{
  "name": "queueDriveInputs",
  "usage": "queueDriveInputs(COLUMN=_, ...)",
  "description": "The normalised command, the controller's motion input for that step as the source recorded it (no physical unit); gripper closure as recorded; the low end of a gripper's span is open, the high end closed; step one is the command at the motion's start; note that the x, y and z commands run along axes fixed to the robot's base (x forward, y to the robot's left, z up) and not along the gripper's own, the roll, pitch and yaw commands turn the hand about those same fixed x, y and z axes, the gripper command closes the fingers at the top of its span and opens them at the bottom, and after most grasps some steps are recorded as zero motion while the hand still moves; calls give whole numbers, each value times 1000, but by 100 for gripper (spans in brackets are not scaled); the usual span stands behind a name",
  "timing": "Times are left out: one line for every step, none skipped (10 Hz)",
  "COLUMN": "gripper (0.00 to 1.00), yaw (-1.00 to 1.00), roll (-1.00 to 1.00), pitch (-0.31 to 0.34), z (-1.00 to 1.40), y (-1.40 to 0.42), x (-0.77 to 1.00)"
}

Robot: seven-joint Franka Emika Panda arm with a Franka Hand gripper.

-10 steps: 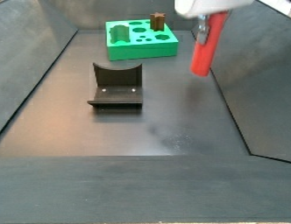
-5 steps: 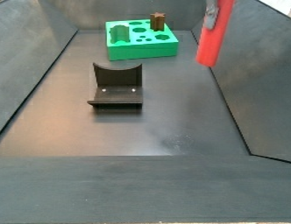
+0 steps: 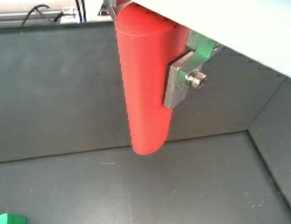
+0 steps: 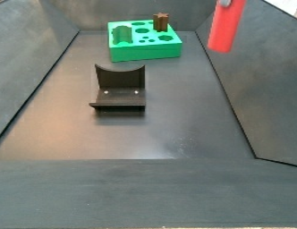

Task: Pick up the oval object. Move up. Move to above the board. Insert the oval object.
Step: Move to above the board.

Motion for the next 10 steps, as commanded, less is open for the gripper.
queueDriveInputs(gripper=100, yaw=14, roll=65, pitch=68, z=1000, y=141, x=-32)
queueDriveInputs(gripper=100, yaw=7, roll=48, pitch=69, z=1000, y=129, x=-27)
queueDriveInputs(gripper=100, yaw=0, roll=38, pitch=70, z=1000, y=121, x=-24)
queueDriveInputs(gripper=100, yaw=-11, roll=29, pitch=68, z=1000, y=114, x=-19)
queueDriveInputs(gripper=100, yaw=-15, roll=26, pitch=69, z=1000, y=111, x=-18)
queueDriveInputs(gripper=100, yaw=-20, roll=18, pitch=71, z=1000, y=104, x=-13)
queueDriveInputs(gripper=100, yaw=-24, roll=13, pitch=71, z=966, y=97, x=-9)
queueDriveInputs(gripper=100, yaw=-30, roll=8, pitch=70, z=752, y=69, x=-4)
queueDriveInputs(gripper=100, yaw=-32, roll=6, pitch=73, z=593, y=53, x=-2)
queueDriveInputs(gripper=100, yaw=-35, roll=4, pitch=74, z=382, y=36, x=0)
